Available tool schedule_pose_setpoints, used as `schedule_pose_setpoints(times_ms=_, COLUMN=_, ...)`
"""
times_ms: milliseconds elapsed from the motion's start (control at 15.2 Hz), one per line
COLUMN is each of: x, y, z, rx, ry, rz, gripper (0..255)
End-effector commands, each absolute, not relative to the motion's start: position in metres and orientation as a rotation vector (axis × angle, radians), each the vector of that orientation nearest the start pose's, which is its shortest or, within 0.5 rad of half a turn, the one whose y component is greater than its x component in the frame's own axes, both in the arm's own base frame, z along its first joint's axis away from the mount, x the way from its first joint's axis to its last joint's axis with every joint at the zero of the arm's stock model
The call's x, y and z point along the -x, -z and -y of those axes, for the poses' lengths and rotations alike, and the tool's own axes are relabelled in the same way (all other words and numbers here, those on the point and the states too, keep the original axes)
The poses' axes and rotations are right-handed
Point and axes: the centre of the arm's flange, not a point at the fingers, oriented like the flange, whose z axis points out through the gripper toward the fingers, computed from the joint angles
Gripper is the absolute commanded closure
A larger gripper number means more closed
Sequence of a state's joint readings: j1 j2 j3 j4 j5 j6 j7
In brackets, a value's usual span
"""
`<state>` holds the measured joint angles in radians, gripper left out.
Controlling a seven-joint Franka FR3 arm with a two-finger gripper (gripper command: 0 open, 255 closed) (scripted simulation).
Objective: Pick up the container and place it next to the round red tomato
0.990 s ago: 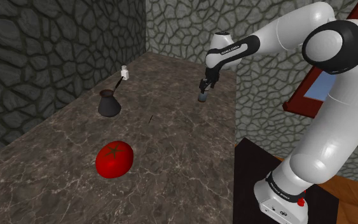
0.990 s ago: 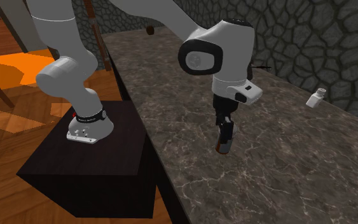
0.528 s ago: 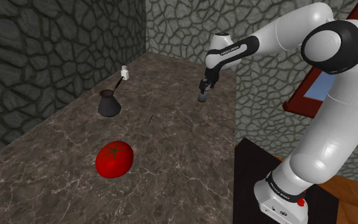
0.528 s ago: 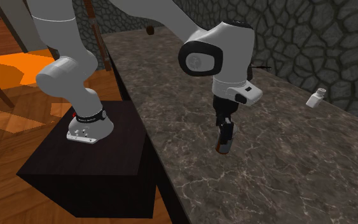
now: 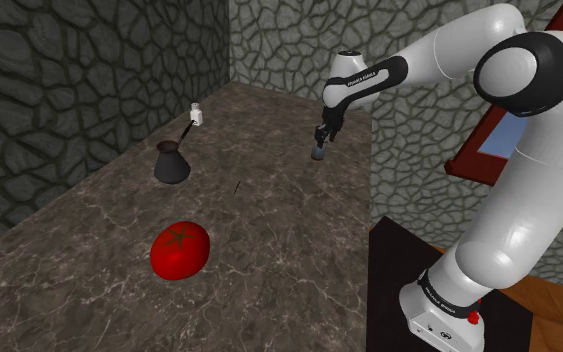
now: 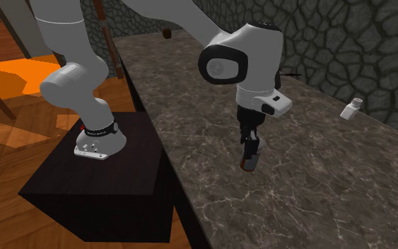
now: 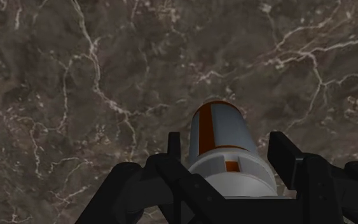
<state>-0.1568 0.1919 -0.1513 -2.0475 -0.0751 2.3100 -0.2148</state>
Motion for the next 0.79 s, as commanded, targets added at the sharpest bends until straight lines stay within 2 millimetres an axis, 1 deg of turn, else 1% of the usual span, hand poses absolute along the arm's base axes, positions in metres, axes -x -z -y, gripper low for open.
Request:
schedule_pose_setpoints(times_ms=0, x=-0.561, y=-0.354, z=0.178, rx=3.241, ry=0.074, rz=-0.067, gripper=255)
schedule_pose_setpoints(times_ms=66, x=-0.561, y=-0.354, z=0.178, rx=3.241, ry=0.074, rz=-0.067, gripper=255)
schedule_pose_setpoints(times_ms=726, x=-0.561, y=-0.406, z=0.178, rx=3.241, ry=0.074, rz=-0.067, gripper=255)
